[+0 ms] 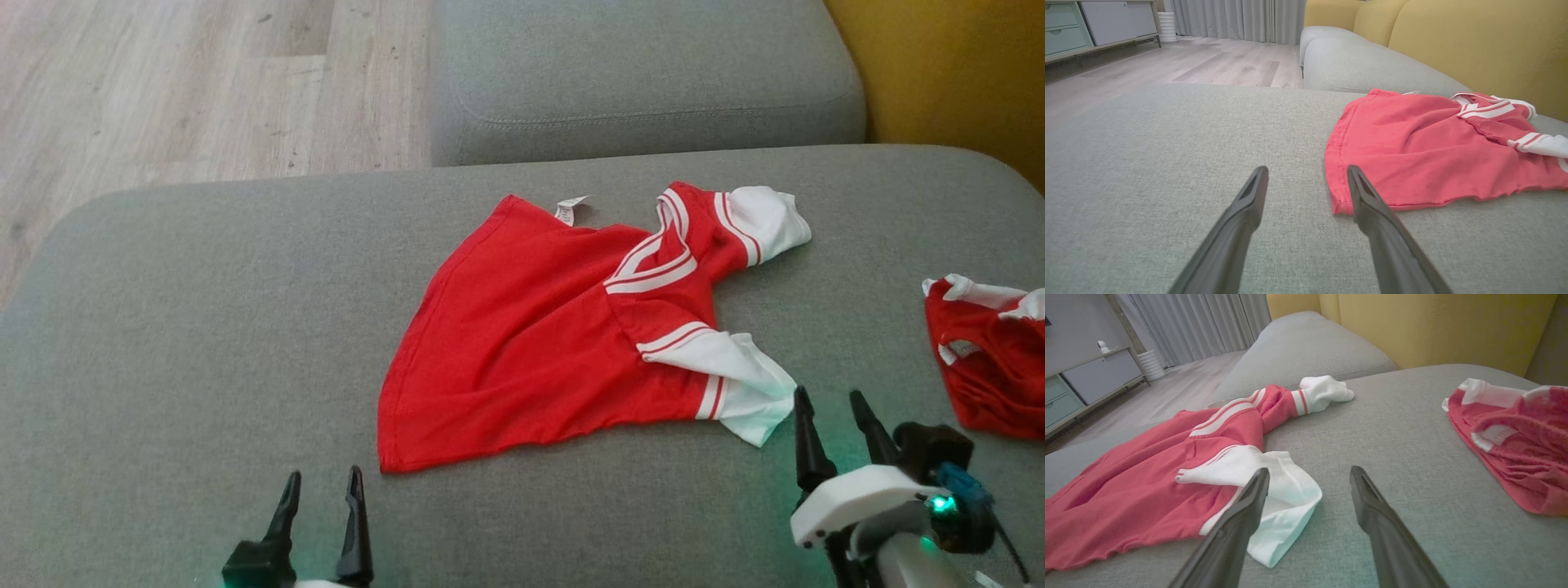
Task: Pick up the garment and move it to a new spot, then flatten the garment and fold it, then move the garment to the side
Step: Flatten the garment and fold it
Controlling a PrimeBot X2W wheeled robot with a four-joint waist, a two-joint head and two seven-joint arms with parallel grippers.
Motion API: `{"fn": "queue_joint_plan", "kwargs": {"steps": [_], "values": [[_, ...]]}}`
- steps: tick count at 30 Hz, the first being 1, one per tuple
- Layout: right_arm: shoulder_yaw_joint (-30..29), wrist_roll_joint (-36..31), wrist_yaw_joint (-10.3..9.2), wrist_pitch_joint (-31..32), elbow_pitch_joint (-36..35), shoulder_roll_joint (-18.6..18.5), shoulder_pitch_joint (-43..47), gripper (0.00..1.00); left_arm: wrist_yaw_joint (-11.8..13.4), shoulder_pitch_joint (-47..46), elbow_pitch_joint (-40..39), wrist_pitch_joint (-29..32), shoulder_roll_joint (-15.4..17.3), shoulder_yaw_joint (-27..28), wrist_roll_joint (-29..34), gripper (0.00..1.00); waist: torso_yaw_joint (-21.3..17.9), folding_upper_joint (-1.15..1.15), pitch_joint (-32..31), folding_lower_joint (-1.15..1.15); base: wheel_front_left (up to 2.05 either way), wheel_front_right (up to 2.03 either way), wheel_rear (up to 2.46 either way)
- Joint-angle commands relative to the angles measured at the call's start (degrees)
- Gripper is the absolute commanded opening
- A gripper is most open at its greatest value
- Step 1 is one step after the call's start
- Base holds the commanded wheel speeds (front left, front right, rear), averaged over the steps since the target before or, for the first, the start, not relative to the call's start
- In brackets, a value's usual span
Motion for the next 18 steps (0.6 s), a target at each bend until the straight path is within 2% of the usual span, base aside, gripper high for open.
{"fn": "queue_joint_plan", "kwargs": {"steps": [1, 6, 11, 18], "values": [[2.59, 0.27, 0.19, -0.77, -2.32, 0.05, -2.18, 1.00, -0.39, -2.28, -1.74, -0.47, 0.07, 1.10, -0.28, 1.00, 0.27, 0.00, 0.29, 0.00, 0.00, 0.00, 0.00], [5.42, 0.84, 0.19, -0.77, -3.55, 0.06, -2.73, 1.00, -2.23, -4.70, -0.16, -0.47, 0.07, -1.22, -1.79, 1.00, 0.60, 0.00, 1.97, 0.00, 0.00, 0.00, 0.00], [7.30, 0.66, 0.19, -0.77, -4.38, 0.06, -3.68, 1.00, -3.64, -7.47, 3.06, -0.47, 0.07, -3.92, -5.94, 1.00, 0.07, 0.00, 3.83, 0.00, 0.00, 0.00, 0.00], [8.23, 0.86, 0.19, -0.77, -5.46, -0.67, -5.60, 1.00, -4.31, -10.18, 9.22, -0.47, 0.07, -6.89, -10.97, 1.00, -1.36, 0.00, 6.17, 0.00, 0.00, 0.00, 0.00]]}}
